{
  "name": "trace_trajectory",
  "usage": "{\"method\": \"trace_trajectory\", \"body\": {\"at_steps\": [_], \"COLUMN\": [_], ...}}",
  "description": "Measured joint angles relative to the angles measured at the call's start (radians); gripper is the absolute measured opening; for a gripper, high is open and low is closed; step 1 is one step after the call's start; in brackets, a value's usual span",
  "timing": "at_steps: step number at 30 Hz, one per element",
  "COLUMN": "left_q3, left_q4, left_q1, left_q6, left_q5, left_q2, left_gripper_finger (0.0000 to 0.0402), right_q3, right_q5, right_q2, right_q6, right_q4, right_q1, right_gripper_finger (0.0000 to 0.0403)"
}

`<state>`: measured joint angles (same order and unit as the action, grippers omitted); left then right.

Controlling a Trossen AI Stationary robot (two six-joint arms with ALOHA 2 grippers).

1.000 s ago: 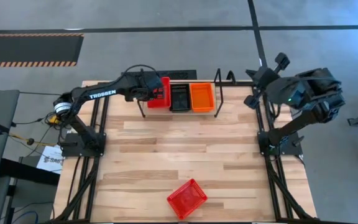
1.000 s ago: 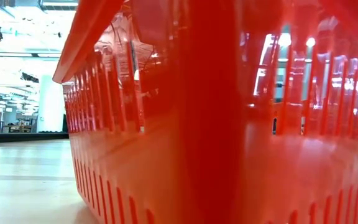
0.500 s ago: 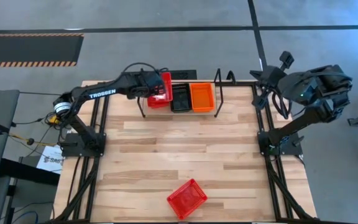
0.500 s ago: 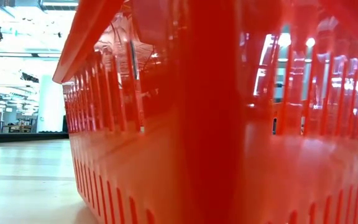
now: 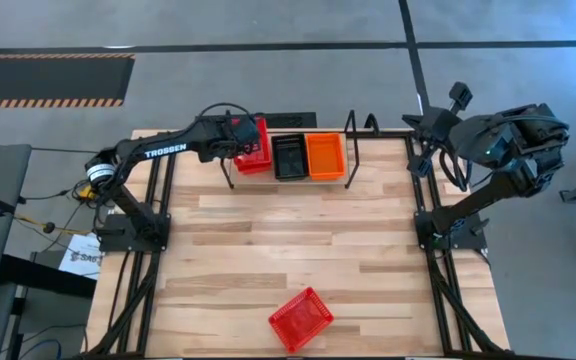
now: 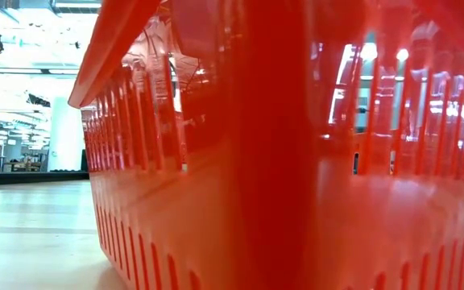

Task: Stack baskets on shelf by color
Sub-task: Stack the right red bin on top of the red bin on the shelf

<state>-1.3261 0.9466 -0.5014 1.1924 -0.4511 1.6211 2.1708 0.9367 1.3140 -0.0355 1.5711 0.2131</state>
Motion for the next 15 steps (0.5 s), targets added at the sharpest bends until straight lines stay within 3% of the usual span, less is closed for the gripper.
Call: {"method": "trace_trajectory", "body": {"at_steps": [15], "left_q3": [0.064], "left_q4": [-0.112], "left_q1": [0.017], "left_q6": [0.031], "left_q5": [0.027], "left_q2": [0.000], "left_gripper_finger": [0.0000], "right_q3": [0.000], "right_q5": [-0.002], "right_q2": [0.000], "right_q6": [0.034], "right_q4": [0.000], "right_q1": [0.000], "right_gripper_finger": [0.0004]}}
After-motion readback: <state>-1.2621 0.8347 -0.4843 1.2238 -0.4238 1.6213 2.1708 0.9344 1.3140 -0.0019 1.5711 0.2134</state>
